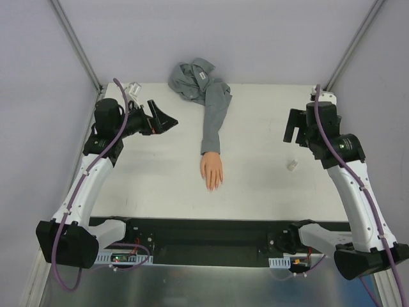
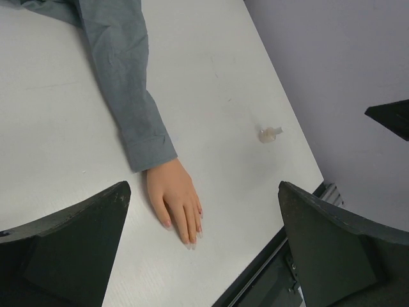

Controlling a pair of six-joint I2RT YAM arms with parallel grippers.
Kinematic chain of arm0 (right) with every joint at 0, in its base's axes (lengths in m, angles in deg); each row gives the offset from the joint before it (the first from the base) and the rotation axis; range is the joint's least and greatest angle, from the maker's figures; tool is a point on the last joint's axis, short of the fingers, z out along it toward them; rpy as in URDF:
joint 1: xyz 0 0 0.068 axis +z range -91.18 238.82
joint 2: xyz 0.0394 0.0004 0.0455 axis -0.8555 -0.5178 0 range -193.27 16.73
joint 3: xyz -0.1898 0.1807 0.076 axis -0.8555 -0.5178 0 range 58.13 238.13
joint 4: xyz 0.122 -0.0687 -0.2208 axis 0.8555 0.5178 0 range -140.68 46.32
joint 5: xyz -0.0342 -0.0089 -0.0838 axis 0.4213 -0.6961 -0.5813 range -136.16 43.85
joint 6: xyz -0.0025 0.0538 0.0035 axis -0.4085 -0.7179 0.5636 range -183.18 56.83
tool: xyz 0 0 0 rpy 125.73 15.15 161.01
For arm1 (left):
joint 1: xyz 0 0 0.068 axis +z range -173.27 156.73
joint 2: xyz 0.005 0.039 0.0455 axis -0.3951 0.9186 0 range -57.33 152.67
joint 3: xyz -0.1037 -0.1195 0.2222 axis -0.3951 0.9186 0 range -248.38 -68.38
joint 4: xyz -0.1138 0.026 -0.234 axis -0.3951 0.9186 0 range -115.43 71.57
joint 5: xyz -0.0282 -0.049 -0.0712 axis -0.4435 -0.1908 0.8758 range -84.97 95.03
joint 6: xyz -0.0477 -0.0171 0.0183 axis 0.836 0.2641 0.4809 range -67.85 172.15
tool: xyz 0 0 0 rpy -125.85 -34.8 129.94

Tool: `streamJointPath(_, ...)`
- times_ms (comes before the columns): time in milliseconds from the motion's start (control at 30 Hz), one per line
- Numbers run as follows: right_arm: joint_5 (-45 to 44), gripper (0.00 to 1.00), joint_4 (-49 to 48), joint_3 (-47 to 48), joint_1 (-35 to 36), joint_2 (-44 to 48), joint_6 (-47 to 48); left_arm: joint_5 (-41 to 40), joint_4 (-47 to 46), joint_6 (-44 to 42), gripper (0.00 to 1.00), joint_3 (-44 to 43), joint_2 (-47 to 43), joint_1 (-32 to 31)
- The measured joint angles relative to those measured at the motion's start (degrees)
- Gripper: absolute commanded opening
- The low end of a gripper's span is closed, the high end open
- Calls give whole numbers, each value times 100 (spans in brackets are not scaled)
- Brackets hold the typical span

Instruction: Paint the nails

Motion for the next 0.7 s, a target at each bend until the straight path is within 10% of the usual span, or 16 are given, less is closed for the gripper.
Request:
streamJointPath(400,538,100,-352,-682,-1351,-1672,-874,68,-2,13,99,0,35,-278)
streamJointPath(700,566,80,-892,-1419,-1462,-2138,-1266,144,-2,17,99,0,118,-328)
